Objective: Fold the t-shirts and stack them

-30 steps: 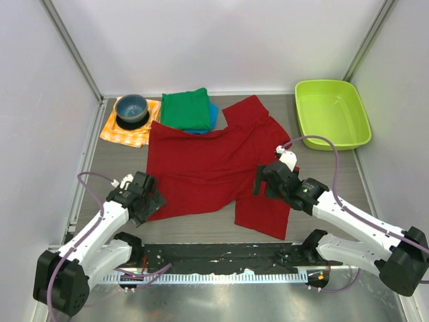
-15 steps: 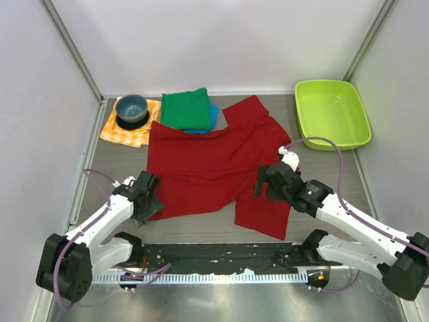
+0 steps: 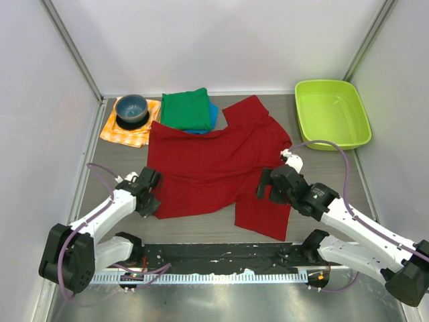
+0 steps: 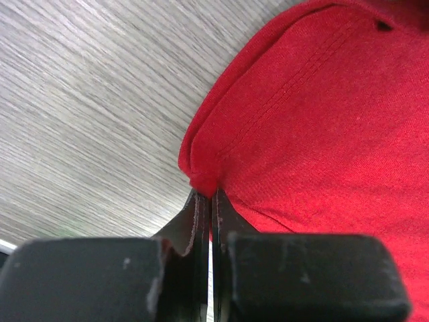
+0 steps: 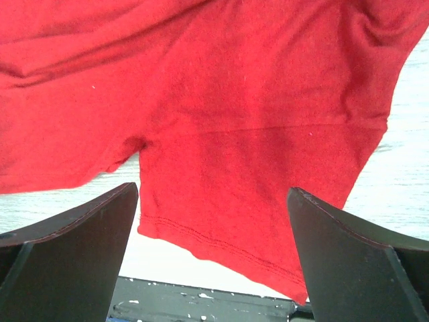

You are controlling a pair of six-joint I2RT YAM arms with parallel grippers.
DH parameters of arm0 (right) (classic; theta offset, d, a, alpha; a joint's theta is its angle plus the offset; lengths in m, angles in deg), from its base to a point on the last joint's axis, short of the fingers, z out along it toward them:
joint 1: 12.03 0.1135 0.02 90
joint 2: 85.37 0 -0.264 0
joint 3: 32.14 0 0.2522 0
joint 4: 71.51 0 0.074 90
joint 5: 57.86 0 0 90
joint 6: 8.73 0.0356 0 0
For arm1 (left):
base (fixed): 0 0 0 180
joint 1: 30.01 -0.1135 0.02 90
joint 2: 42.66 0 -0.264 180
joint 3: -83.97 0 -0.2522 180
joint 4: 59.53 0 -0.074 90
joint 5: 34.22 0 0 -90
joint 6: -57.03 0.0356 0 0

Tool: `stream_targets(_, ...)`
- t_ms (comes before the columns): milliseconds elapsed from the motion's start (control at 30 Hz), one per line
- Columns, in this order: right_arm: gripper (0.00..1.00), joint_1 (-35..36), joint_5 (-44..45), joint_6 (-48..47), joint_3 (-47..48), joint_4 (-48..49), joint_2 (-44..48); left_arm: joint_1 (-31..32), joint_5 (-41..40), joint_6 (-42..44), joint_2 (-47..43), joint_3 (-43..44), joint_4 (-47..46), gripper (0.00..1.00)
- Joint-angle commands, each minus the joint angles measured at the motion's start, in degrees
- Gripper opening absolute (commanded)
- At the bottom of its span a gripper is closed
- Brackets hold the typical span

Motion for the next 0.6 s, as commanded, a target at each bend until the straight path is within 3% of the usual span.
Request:
stream_targets(0,1.00,0.3,-2.0,2.1,-1.7,-1.3,1.1,0.1,0.7,0.6,0.8,-0.3,-4.3,0.00)
stream_targets(133,1.00,0.5,-6.8,5.5,-3.0,-3.4,2.4,0.1,0.5,1.1,-2.2,1.8,-3.6,0.00)
stream_targets(367,0.99,0.9,-6.2,11.5,-6.7,-11.7,3.5,0.0,-1.3,2.7,-5.7,3.4,-3.5,0.00)
stream_targets(567,0.96,1.5,-10.8,16.0,-11.5,-14.2,5.6,0.0,1.1,3.9,-6.8,3.9,-5.3,0.00)
